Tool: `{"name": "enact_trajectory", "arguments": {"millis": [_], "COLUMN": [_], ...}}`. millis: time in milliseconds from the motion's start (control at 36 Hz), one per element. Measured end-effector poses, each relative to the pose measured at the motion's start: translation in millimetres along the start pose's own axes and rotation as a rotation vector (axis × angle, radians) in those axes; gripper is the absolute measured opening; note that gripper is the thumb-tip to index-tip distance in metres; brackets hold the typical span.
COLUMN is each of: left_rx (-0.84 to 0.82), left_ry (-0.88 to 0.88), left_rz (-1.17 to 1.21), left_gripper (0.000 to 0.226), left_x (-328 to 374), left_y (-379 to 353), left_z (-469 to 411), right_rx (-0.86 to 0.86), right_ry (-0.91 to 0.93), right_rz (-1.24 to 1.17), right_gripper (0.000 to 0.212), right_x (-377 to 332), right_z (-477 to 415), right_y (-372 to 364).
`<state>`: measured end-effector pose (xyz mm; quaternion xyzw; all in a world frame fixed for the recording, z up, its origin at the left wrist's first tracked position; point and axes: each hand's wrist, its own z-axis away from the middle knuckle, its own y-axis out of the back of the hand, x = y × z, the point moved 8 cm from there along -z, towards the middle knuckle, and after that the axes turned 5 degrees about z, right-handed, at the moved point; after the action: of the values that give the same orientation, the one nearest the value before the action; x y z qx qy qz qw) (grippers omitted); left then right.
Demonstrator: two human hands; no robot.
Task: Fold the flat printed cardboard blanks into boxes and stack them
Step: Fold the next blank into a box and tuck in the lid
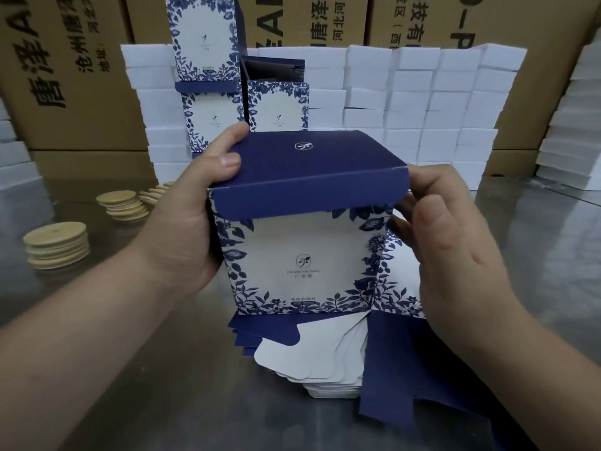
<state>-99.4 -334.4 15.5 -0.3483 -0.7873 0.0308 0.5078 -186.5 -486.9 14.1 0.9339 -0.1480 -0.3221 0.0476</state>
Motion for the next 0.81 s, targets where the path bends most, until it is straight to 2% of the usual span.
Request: {"name": "enact_trajectory", "arguments": {"millis": [83, 167, 278, 361, 417, 528, 556, 639, 806], "left_rx": [0.006, 0.021, 0.022, 0.099, 0.131, 0.056, 0.054, 0.065, 0.051], "left_ry": [0.047, 0.055, -0.028, -0.127, -0.177, -0.192, -0.213, -0.317, -0.619], "left_rz": [0.018, -0.038, -0.194, -0.335, -0.389, -0.384, -0.464, -0.782, -1.132], "left_gripper": [0.055, 0.045, 0.033, 0.033, 0.036, 0.028, 0.021, 0.022, 0.025], "left_x": [-4.3, -4.4, 3.7, 10.4, 13.1, 12.1, 13.3, 17.9, 34.0], "left_y": [-1.4, -1.1, -5.9, -2.9, -2.1, -13.1, -15.6, -22.9, -43.3], "left_z": [0.6, 0.3, -0.5, 1.3, 4.4, 12.7, 14.8, 22.0, 36.2], "right_rx": [0.099, 0.158, 0.185, 0.194, 0.195, 0.227, 0.224, 0.205, 0.169], "right_ry": [-0.047, -0.085, 0.002, 0.072, 0.078, 0.060, 0.046, 0.023, 0.082], "right_rz": [0.017, 0.072, 0.203, 0.393, 0.434, 0.454, 0.435, 0.413, 0.462], "right_gripper": [0.024, 0.034, 0.046, 0.034, 0.024, 0.019, 0.020, 0.021, 0.015], "right_x": [1.9, 7.2, -4.8, -12.2, -11.2, -5.7, -3.7, -2.8, -11.4], "right_z": [1.0, -0.2, -2.0, -2.7, -2.5, -2.1, -2.3, -3.0, -3.1], "right_y": [8.1, 14.7, 19.5, 20.7, 21.5, 26.9, 27.4, 24.8, 17.9]}}
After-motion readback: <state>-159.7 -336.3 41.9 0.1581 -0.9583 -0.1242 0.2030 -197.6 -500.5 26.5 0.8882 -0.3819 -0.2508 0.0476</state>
